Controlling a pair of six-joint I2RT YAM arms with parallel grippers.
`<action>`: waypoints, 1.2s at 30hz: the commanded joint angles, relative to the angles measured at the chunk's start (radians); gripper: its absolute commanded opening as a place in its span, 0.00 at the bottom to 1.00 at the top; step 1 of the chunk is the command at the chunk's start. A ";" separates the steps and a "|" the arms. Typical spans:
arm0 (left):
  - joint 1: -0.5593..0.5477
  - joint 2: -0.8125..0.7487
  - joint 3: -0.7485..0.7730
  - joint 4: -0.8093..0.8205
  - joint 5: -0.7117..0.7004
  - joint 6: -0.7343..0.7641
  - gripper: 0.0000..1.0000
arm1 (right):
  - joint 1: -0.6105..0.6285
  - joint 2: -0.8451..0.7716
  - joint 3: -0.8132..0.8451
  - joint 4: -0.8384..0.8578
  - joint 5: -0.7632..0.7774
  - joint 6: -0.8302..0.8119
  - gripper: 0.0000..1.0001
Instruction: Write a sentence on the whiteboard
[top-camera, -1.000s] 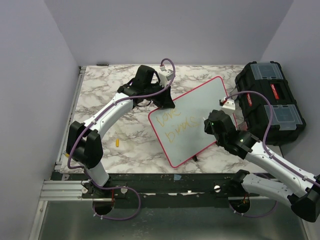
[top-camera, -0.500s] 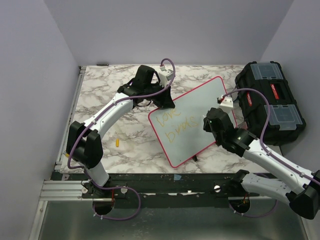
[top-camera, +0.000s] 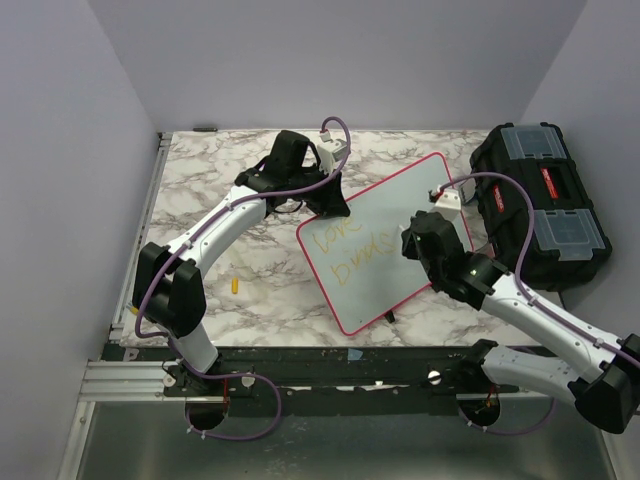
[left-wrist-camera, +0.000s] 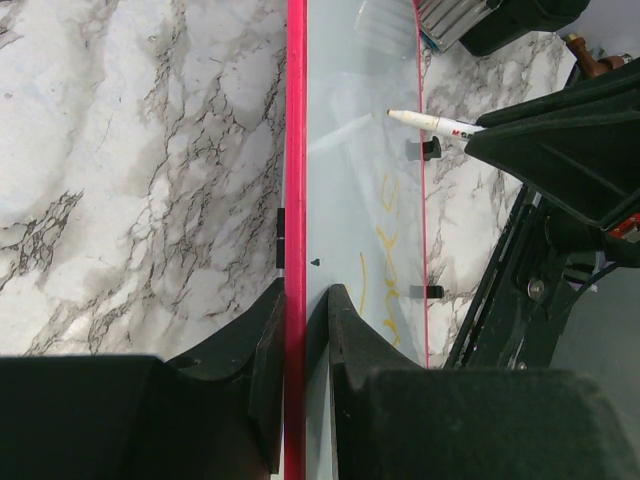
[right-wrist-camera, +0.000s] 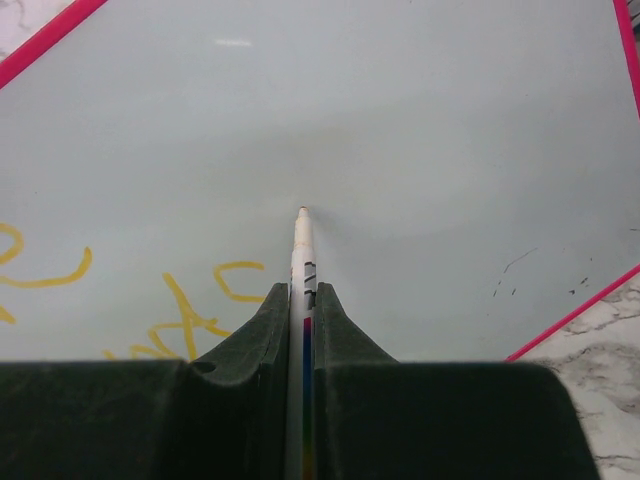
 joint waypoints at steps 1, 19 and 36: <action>-0.021 -0.024 -0.017 -0.007 -0.029 0.086 0.00 | -0.010 0.006 -0.009 0.037 -0.038 -0.006 0.01; -0.021 -0.025 -0.016 -0.008 -0.026 0.085 0.00 | -0.013 -0.043 -0.111 -0.022 -0.130 0.045 0.01; -0.021 -0.029 -0.019 -0.008 -0.025 0.085 0.00 | -0.014 0.001 -0.108 -0.081 -0.074 0.114 0.01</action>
